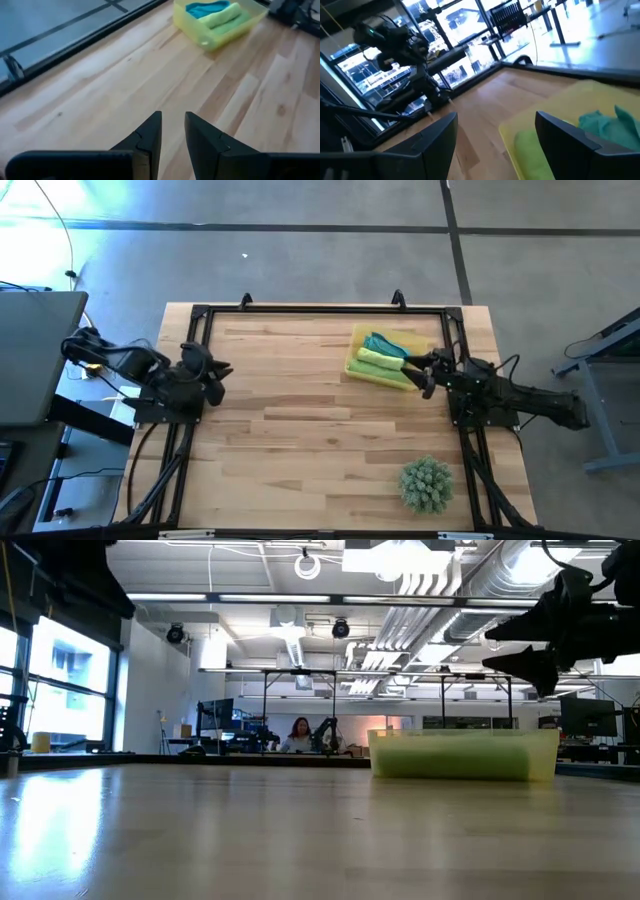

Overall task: Roll microfiber towels into tight, uniform cylinder then place into a basket
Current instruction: Return to Home Position

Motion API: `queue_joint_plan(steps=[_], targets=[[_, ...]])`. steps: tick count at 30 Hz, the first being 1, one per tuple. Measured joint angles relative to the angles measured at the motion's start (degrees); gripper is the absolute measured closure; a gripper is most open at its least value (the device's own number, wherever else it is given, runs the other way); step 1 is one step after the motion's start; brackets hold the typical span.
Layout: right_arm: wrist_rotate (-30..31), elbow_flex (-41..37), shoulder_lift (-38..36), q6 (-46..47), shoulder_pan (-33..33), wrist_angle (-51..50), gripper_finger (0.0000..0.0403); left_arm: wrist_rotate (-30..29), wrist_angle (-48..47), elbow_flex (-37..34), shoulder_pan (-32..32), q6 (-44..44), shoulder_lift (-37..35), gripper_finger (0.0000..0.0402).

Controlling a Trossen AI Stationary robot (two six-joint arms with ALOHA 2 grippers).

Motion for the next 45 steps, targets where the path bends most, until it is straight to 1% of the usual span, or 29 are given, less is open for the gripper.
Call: queue_joint_plan(steps=[4, 8, 11, 15, 18, 21, 26, 30, 36, 45], targets=[[1.53, 0.00, -0.06, -3.22, 0.02, 1.29, 0.0144, -1.14, 8.68, -8.21, 0.00, -1.73, -1.39, 0.0328], [2.25, 0.00, -0.04, -4.33, 0.02, 0.20, 0.0144, 1.72, 21.52, -17.21, -0.02, -0.78, -1.97, 0.0328], [2.25, 0.00, -0.04, -4.32, 0.02, -0.88, 0.0144, 3.56, 34.49, -24.09, -0.02, 1.16, -1.93, 0.0328], [2.25, 0.02, -0.04, -3.12, 0.02, -1.06, 0.0144, 6.87, 54.50, -33.10, 0.00, 6.53, -1.92, 0.0328], [2.25, 0.02, -0.04, -2.85, 0.02, -1.13, 0.0144, 8.15, 67.70, -38.54, 0.00, 10.25, -1.93, 0.0328], [2.25, 0.04, -0.04, -2.88, 0.02, -1.16, 0.0144, 8.38, 78.31, -42.90, 0.00, 13.28, -1.92, 0.0328], [2.25, 0.04, -0.04, -5.77, 0.02, -1.20, 0.0144, 8.25, 80.09, -43.07, 0.02, 19.29, -1.97, 0.0328], [2.27, 0.07, -0.04, -8.51, 0.02, -1.22, 0.0144, 6.20, 78.11, -43.07, 0.02, 23.63, -1.90, 0.0328], [2.27, 0.07, -0.04, -12.29, 0.02, -1.26, 0.0144, 5.36, 76.73, -43.07, 0.02, 24.04, -1.91, 0.0328], [2.27, 0.07, -0.04, -11.90, 0.02, -1.28, 0.0144, 5.36, 76.63, -43.07, 0.02, 23.82, -1.91, 0.0328]])
